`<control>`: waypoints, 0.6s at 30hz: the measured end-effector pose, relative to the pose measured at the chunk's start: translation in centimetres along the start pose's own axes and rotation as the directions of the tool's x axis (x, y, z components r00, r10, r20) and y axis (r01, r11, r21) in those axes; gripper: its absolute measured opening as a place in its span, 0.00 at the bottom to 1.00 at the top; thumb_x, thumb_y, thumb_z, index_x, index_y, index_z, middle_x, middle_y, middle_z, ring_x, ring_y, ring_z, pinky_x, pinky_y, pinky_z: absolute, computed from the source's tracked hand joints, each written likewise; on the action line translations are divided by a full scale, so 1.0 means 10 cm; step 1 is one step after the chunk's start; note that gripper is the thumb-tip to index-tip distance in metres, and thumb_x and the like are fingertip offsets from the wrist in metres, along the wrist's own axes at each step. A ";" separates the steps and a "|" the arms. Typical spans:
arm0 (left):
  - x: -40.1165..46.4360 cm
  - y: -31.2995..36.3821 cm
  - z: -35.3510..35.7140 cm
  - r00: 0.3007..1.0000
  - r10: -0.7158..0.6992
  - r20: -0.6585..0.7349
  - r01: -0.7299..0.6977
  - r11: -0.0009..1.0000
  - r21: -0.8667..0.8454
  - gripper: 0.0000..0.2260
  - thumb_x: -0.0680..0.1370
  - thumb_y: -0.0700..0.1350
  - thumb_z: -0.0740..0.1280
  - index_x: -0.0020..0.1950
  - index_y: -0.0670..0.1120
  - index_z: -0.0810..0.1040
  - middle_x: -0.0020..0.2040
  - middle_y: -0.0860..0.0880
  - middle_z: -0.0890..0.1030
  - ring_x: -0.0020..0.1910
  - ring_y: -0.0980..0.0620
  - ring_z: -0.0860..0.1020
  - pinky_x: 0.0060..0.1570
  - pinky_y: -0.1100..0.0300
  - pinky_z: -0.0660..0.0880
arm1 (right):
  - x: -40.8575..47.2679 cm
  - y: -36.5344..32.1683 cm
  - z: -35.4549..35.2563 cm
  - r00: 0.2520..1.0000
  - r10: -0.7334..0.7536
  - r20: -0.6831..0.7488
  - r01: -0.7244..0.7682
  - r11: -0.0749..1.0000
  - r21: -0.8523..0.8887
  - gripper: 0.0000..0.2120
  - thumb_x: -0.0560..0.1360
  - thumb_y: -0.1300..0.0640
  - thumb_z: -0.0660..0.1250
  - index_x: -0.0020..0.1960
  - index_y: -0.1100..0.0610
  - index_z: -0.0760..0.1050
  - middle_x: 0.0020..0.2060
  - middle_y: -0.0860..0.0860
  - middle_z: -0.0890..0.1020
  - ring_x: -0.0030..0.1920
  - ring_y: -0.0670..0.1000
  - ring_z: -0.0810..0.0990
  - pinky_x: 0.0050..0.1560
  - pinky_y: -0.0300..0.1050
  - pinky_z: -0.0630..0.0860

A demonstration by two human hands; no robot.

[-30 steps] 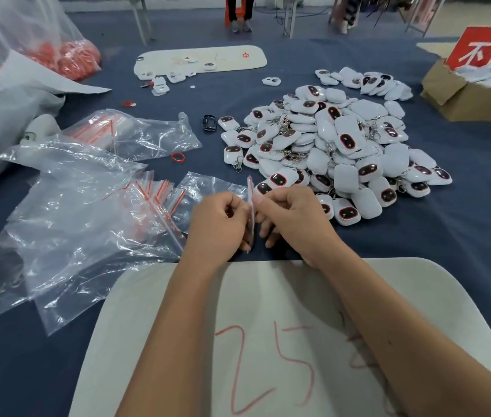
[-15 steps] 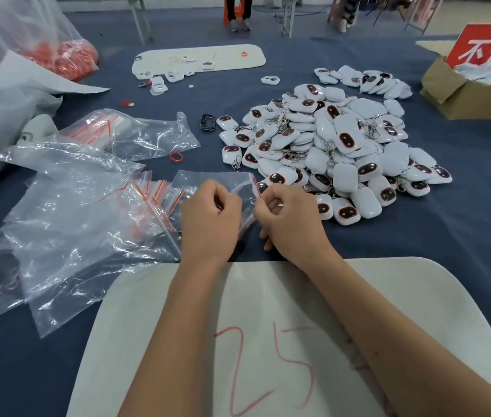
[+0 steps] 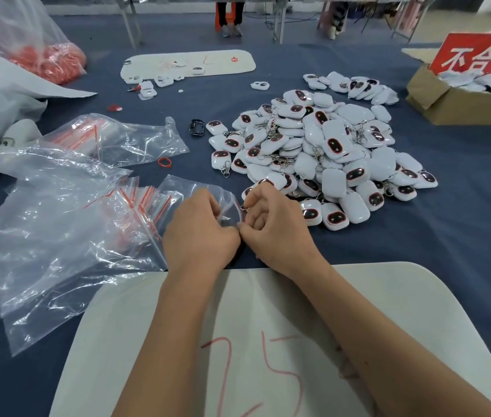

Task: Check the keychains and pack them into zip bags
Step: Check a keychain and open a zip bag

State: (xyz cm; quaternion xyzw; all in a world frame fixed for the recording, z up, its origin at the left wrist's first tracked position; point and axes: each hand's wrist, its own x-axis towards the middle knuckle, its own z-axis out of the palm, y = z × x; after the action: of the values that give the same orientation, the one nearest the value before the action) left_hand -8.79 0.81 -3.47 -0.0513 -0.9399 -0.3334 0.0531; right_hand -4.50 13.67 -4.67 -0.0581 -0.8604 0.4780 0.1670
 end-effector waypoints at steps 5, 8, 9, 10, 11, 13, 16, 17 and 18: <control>-0.08 0.05 0.07 0.979 -0.005 -0.206 0.004 1.000 -0.005 0.09 0.70 0.41 0.69 0.42 0.50 0.70 0.40 0.52 0.76 0.41 0.46 0.75 0.38 0.55 0.66 | 0.02 0.00 0.02 1.000 0.012 -0.023 -0.011 1.000 0.009 0.13 0.72 0.66 0.72 0.52 0.56 0.74 0.30 0.50 0.79 0.29 0.44 0.74 0.37 0.46 0.76; -0.04 0.00 0.09 0.979 0.035 -0.199 -0.053 0.995 -0.087 0.12 0.71 0.43 0.75 0.46 0.49 0.72 0.45 0.52 0.77 0.45 0.48 0.76 0.43 0.54 0.69 | 0.01 0.00 0.01 1.000 0.001 -0.002 -0.001 1.000 0.003 0.13 0.72 0.67 0.71 0.52 0.55 0.73 0.30 0.50 0.79 0.29 0.45 0.74 0.37 0.47 0.76; -0.03 0.00 0.09 0.982 0.059 -0.178 -0.083 0.988 -0.127 0.13 0.70 0.41 0.76 0.45 0.49 0.73 0.44 0.52 0.77 0.45 0.48 0.76 0.43 0.57 0.69 | 0.01 0.00 0.01 1.000 0.004 0.001 -0.004 1.000 0.007 0.13 0.72 0.67 0.71 0.52 0.55 0.73 0.30 0.50 0.79 0.29 0.44 0.74 0.37 0.46 0.75; -0.02 0.00 0.08 0.982 0.084 -0.172 -0.114 0.978 -0.176 0.14 0.68 0.36 0.75 0.44 0.49 0.73 0.43 0.53 0.77 0.43 0.48 0.76 0.41 0.59 0.68 | 0.01 0.00 0.01 1.000 0.013 0.001 -0.013 1.000 0.018 0.14 0.72 0.68 0.70 0.52 0.55 0.73 0.30 0.49 0.79 0.29 0.44 0.74 0.37 0.44 0.74; -0.02 0.00 0.05 0.977 0.103 -0.188 -0.146 0.962 -0.230 0.15 0.66 0.32 0.72 0.42 0.49 0.72 0.40 0.53 0.76 0.40 0.49 0.76 0.38 0.61 0.68 | 0.01 0.01 0.01 1.000 0.024 -0.006 -0.023 0.999 0.028 0.14 0.71 0.68 0.70 0.53 0.55 0.73 0.30 0.50 0.79 0.29 0.44 0.74 0.36 0.42 0.73; -0.02 -0.01 -0.03 0.957 0.123 -0.263 -0.208 0.922 -0.326 0.17 0.63 0.28 0.66 0.39 0.50 0.71 0.35 0.55 0.75 0.34 0.52 0.73 0.35 0.63 0.68 | 0.01 0.01 0.01 0.998 0.044 -0.053 -0.043 0.999 0.026 0.15 0.71 0.69 0.69 0.52 0.54 0.72 0.30 0.50 0.79 0.29 0.44 0.75 0.35 0.38 0.72; 0.01 -0.06 -0.16 0.907 0.055 -0.418 -0.251 0.867 -0.431 0.19 0.60 0.27 0.62 0.37 0.52 0.70 0.33 0.56 0.73 0.30 0.55 0.69 0.32 0.65 0.66 | 0.02 0.03 0.00 0.981 0.060 -0.183 -0.058 0.998 0.014 0.16 0.70 0.68 0.70 0.50 0.52 0.72 0.30 0.50 0.79 0.30 0.46 0.75 0.36 0.38 0.73; 0.01 -0.05 -0.17 0.890 0.023 -0.455 -0.252 0.856 -0.451 0.19 0.60 0.27 0.62 0.37 0.52 0.69 0.33 0.56 0.72 0.30 0.55 0.68 0.32 0.65 0.66 | 0.03 0.03 0.00 0.979 0.040 -0.201 -0.045 0.999 -0.019 0.16 0.69 0.68 0.70 0.50 0.52 0.72 0.29 0.50 0.78 0.31 0.47 0.75 0.36 0.39 0.73; -0.01 -0.03 -0.18 0.876 0.009 -0.482 -0.256 0.856 -0.450 0.19 0.60 0.27 0.61 0.36 0.51 0.70 0.33 0.55 0.72 0.30 0.55 0.68 0.32 0.64 0.66 | 0.03 0.02 0.00 0.980 0.007 -0.197 -0.020 0.998 -0.061 0.15 0.70 0.68 0.69 0.50 0.53 0.72 0.29 0.49 0.77 0.31 0.47 0.75 0.37 0.40 0.72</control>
State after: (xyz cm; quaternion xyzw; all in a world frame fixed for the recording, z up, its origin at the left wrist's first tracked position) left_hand -8.66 -0.58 -2.25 -0.0487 -0.7746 -0.5631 0.2839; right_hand -4.80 13.86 -4.82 -0.1161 -0.8537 0.4440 0.2463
